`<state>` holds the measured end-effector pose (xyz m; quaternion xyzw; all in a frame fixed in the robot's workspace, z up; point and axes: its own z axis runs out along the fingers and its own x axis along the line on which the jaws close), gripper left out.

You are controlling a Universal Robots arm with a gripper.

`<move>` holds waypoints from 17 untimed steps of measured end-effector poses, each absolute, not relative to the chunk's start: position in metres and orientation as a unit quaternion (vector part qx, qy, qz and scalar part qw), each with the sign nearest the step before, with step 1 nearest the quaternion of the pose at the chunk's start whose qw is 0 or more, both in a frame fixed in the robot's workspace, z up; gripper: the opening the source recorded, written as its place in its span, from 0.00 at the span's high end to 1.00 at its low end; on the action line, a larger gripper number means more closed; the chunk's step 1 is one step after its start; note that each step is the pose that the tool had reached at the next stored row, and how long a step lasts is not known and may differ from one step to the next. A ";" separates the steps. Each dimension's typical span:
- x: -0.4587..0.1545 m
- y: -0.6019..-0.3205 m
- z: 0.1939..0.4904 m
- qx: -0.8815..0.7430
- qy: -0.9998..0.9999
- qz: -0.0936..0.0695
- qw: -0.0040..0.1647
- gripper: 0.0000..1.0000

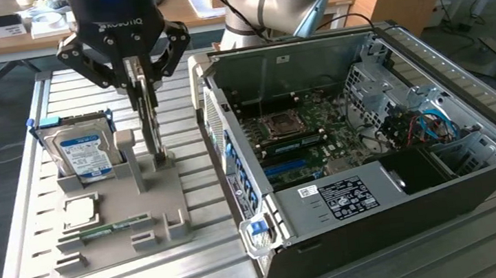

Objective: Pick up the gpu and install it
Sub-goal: 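Pick up the gpu and move the gpu toward the slot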

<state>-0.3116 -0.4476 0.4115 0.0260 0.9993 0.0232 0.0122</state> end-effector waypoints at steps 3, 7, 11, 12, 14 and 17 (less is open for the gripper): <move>-0.312 -0.448 0.415 0.026 0.999 0.023 0.012 0.73; -0.312 -0.448 0.418 0.026 0.999 0.023 0.012 0.73; -0.312 -0.448 0.418 0.026 0.999 0.023 0.012 0.73; -0.312 -0.448 0.418 0.026 0.999 0.023 0.012 0.73; -0.312 -0.448 0.418 0.026 0.999 0.023 0.012 0.73; -0.312 -0.448 0.418 0.026 0.999 0.023 0.012 0.73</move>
